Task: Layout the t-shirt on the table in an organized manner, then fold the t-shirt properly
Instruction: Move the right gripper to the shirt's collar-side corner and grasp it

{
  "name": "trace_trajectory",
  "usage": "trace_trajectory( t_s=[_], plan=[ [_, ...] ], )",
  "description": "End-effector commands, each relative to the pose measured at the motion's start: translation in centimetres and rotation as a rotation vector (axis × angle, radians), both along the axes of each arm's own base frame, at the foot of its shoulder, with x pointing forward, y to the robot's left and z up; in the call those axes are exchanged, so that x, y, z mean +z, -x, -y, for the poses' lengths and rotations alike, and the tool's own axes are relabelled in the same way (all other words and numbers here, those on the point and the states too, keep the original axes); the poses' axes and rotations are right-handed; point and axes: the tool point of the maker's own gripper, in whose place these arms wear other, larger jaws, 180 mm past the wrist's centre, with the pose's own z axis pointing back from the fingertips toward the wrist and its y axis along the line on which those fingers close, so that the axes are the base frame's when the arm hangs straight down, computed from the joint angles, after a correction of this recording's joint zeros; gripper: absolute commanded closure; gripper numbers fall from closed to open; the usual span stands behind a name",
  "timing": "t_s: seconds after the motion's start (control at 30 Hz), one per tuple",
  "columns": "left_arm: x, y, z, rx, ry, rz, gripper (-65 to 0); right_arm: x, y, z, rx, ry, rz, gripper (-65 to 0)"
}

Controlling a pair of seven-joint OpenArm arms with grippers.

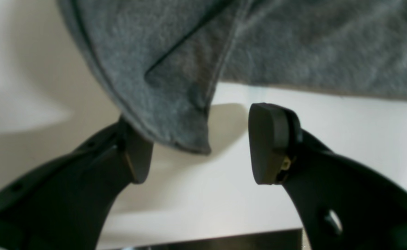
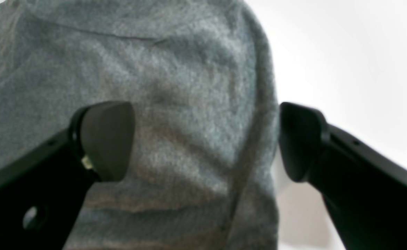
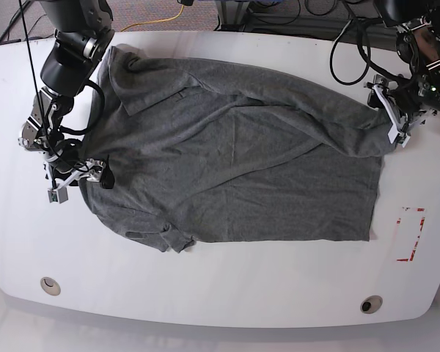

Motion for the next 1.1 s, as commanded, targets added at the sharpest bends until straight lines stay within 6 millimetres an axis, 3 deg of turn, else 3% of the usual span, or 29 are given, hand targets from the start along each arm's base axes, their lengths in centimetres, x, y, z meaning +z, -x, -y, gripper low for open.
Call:
trace_trajectory(
  t_s=[0.0,0.33,0.43,0.73,0.83,0.97,1.07],
  plan=[
    [0.7,-0.8,-0.6,0.001,-0.011,0.026,-39.6,-1.3,1.3,0.3,0.016,0.027,-0.090,-62.1],
    [0.4,-1.5,0.5,-0.002,0.030,0.079,-39.2,-1.0,1.9,0.8,0.019,0.049,-0.098,-62.1],
    [-0.3,-1.2,0.5,0.009,0.044,0.058,-39.0,0.8,2.0,2.0,0.027,0.121,-0.079,-62.5],
    [-1.0,-0.9,0.6,0.016,0.058,0.039,-38.8,4.1,5.4,1.6,0.089,0.229,-0.065,-62.6],
    [-0.9,-1.0,0.6,0.016,0.058,0.042,-34.2,5.2,6.6,1.2,0.114,0.251,-0.063,-62.6],
    [-0.7,-1.6,0.9,0.006,0.060,0.053,-22.9,6.7,8.0,0.1,0.152,0.263,-0.037,-62.6],
    [-0.8,-1.8,1.5,-0.016,0.063,0.048,-19.2,7.1,8.7,-0.3,0.170,0.269,-0.042,-62.6]
  ],
)
